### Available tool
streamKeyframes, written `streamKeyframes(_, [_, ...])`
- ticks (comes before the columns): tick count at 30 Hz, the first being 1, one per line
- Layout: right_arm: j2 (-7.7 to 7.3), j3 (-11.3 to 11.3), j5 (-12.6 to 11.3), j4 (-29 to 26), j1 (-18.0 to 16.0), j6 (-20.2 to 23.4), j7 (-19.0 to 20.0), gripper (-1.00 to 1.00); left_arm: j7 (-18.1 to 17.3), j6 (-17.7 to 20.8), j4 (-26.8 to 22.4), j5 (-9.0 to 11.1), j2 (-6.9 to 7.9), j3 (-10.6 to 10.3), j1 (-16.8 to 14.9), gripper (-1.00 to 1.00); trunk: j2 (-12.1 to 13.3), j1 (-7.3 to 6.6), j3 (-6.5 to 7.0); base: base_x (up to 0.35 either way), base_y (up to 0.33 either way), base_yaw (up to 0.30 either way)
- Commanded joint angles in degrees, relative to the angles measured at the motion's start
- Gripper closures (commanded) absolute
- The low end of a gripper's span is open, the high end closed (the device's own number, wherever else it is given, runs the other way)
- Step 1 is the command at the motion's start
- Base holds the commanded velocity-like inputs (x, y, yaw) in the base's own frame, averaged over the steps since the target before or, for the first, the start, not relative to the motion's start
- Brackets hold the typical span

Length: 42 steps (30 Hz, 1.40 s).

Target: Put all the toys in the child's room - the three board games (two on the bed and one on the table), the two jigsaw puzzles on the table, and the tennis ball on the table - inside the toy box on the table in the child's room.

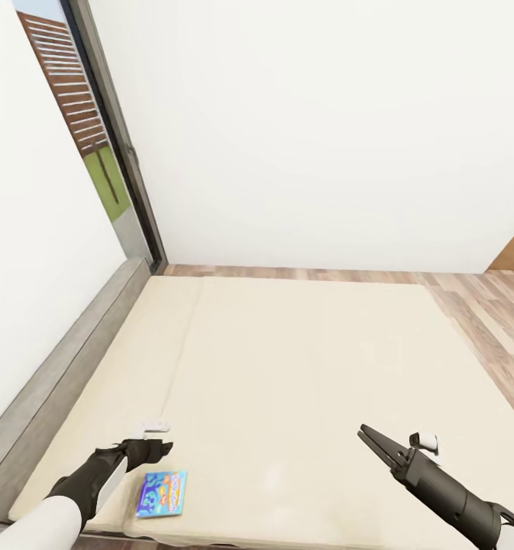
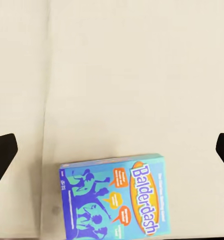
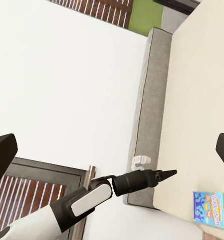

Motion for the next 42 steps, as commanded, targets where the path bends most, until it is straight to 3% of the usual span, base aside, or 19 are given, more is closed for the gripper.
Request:
streamKeyframes(1, [-0.01,0.0,-0.2,0.0,0.0,0.3,0.0,-1.0,0.0,0.3,-0.1,0.5,0.07,-0.4,0.0,-1.0,-0.1,0.03,-0.09,0.0,0.079,0.0])
streamKeyframes(26, [-0.01,-0.1,-0.2,0.0,0.0,0.3,0.0,-1.0,-0.1,0.8,-0.1,0.6,0.07,-0.3,-0.1,-1.0,-0.1,0.03,0.18,0.005,0.096,-0.03])
streamKeyframes(34, [-0.27,-0.1,-0.3,0.0,0.0,0.3,0.0,-1.0,0.3,6.1,0.1,0.7,0.03,-0.3,-0.5,-1.0,-0.1,0.03,0.19,0.0,0.005,-0.003])
streamKeyframes(42, [-0.39,-0.1,-0.3,0.0,0.0,0.3,0.0,-1.0,0.4,8.1,0.7,0.7,-0.04,-0.4,-0.5,-1.0,-0.1,0.03,0.19,0.0,0.0,0.0])
